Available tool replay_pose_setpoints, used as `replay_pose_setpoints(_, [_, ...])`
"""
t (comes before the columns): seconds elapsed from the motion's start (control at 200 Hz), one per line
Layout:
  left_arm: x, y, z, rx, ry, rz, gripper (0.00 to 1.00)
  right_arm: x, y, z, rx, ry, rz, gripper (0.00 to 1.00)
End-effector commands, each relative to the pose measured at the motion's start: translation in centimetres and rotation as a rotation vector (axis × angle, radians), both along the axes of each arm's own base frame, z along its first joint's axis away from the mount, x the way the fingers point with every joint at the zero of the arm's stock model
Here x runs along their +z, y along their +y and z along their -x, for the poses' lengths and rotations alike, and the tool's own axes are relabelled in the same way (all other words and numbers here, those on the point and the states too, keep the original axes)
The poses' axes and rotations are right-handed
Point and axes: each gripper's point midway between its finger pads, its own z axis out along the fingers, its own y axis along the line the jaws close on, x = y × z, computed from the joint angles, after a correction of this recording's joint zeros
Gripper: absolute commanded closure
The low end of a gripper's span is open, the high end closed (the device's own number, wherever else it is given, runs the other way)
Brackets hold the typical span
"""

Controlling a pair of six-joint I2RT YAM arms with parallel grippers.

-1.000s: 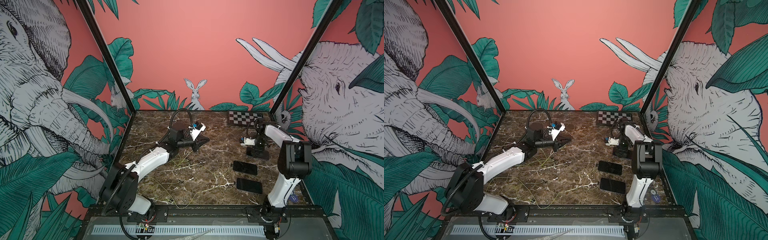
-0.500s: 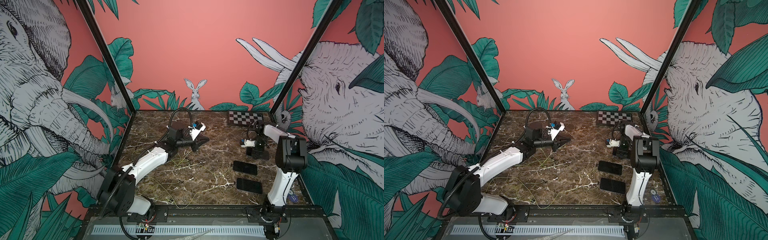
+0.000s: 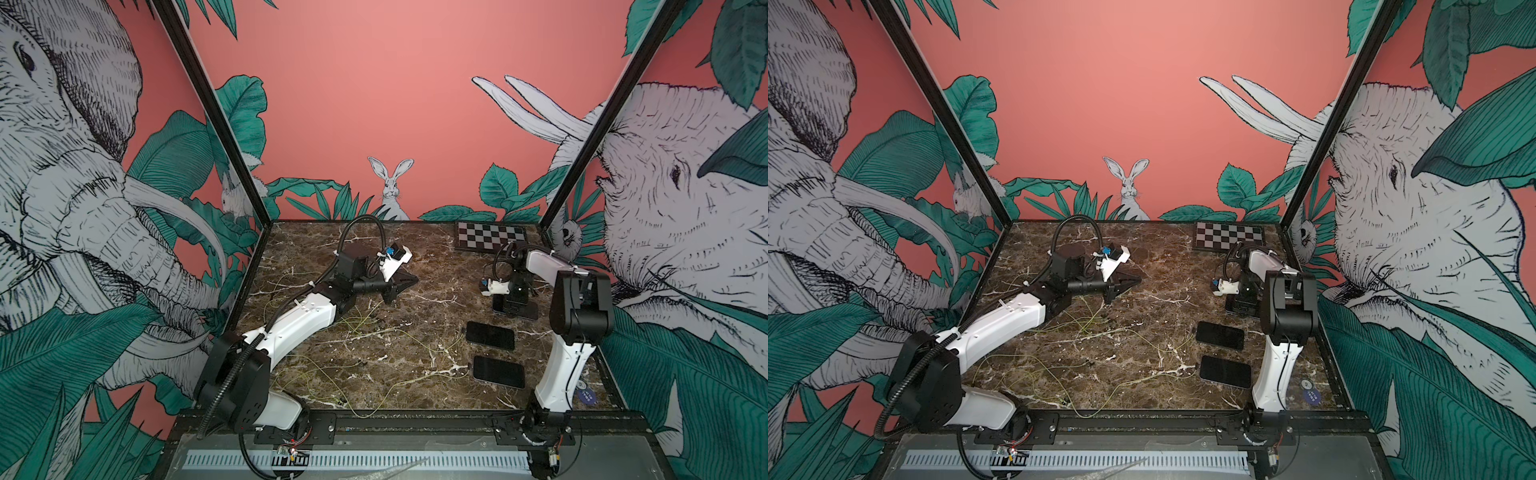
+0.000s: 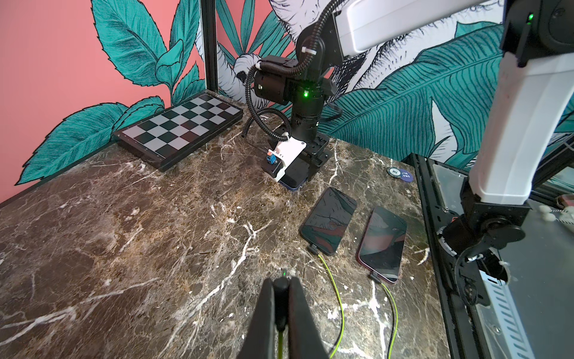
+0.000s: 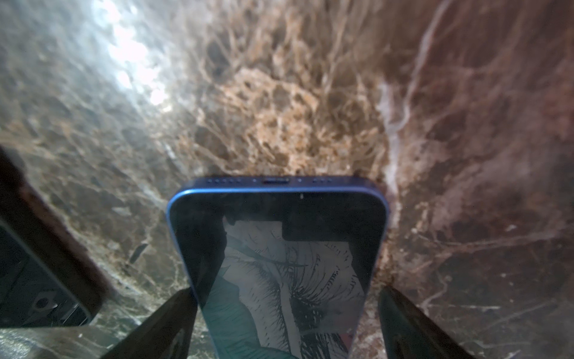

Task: Plug wired earphones into phones
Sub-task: Pick up the phone at the center of the board.

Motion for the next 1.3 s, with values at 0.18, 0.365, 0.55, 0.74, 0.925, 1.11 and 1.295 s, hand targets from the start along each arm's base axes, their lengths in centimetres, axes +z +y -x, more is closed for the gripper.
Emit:
replay_pose_setpoints(0.18, [1.9,-0.3,0.4,-0.023,-0.022,0.036,1.00,-2.6,0.9,2.9,0.027,0.097,-0.020,0.22])
replay_pose_setpoints(0.365, [2.1,-0.3,0.5,-0.028,-0.022,0.041,1.00,-2.6,1.7,3.6,0.057,0.105,-0.019,0.32])
replay_pose_setpoints(0.55, [2.2,-0.3,0.4,-0.027,-0.016,0.044,1.00,0.1,3.0,1.9,0.057,-0.006,-0.045,0.33])
replay_pose_setpoints(0.74, [2.0,-0.4,-0.1,0.006,0.011,0.058,1.00,4.7,5.7,0.1,0.021,-0.223,-0.164,0.32])
replay_pose_setpoints(0.925, [2.1,-0.8,-1.2,0.060,0.093,0.096,1.00,9.8,9.3,-0.2,-0.006,-0.486,-0.345,0.31])
replay_pose_setpoints(1.11, [2.0,-2.5,-2.2,0.146,0.316,0.158,1.00,13.8,13.1,0.6,0.000,-0.715,-0.559,0.31])
replay_pose_setpoints(1.295, [1.2,-6.6,-0.6,0.154,0.390,0.164,1.00,16.7,16.3,1.8,0.036,-0.829,-0.682,0.32])
